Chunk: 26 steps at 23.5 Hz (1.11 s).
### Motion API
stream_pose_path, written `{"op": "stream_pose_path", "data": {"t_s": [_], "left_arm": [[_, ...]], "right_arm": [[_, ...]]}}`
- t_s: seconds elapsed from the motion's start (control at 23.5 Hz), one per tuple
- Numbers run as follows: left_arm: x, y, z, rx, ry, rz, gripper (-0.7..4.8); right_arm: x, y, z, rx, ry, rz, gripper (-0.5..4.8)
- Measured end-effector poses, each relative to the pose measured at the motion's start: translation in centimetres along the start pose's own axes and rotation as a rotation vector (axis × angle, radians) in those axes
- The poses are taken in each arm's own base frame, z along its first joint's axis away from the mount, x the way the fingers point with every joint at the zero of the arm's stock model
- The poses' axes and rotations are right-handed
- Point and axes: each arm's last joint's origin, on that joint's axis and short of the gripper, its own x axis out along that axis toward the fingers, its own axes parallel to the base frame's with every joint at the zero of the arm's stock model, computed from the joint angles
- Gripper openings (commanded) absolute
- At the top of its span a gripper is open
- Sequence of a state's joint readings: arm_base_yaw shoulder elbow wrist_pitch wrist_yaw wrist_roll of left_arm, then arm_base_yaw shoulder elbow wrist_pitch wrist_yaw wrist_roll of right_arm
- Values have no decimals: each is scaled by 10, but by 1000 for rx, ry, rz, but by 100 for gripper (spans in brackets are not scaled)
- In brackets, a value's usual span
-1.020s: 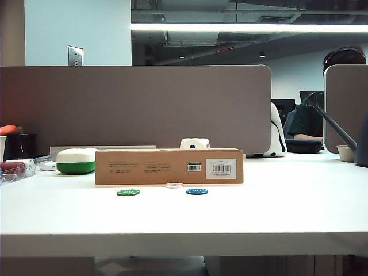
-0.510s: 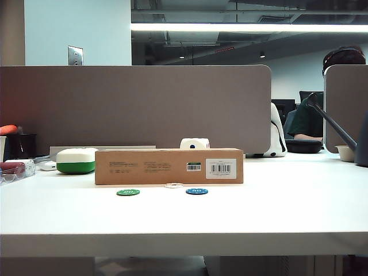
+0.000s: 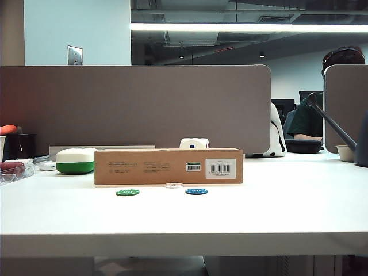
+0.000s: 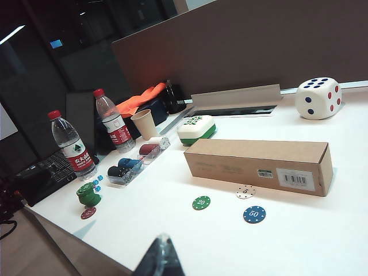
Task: Push the chip with the lowest value in the row forward next to the rectangular box.
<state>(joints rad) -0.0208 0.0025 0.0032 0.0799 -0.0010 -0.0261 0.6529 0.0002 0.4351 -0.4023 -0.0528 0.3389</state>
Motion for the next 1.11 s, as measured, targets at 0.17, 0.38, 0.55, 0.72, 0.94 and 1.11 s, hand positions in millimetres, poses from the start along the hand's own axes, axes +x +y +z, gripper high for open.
{"op": "stream_pose_path", "data": {"t_s": [0.17,0.38,0.55,0.72,0.94,1.11], "left_arm": [[0,-1,1,48,-6,-25,-5],[0,-1,1,63,-6,-44,-5],[0,-1,1,63,-6,-43,-5],[0,-1,1,63,-7,-43,-5],[0,-1,1,64,-14,-43,-5],[0,-1,1,64,-14,-43,-5]], "right_arm": [[0,0,0,0,0,0,-6],[0,0,0,0,0,0,-6],[0,0,0,0,0,0,-6],[0,0,0,0,0,0,-6],[0,0,0,0,0,0,-6],[0,0,0,0,0,0,-6]]}}
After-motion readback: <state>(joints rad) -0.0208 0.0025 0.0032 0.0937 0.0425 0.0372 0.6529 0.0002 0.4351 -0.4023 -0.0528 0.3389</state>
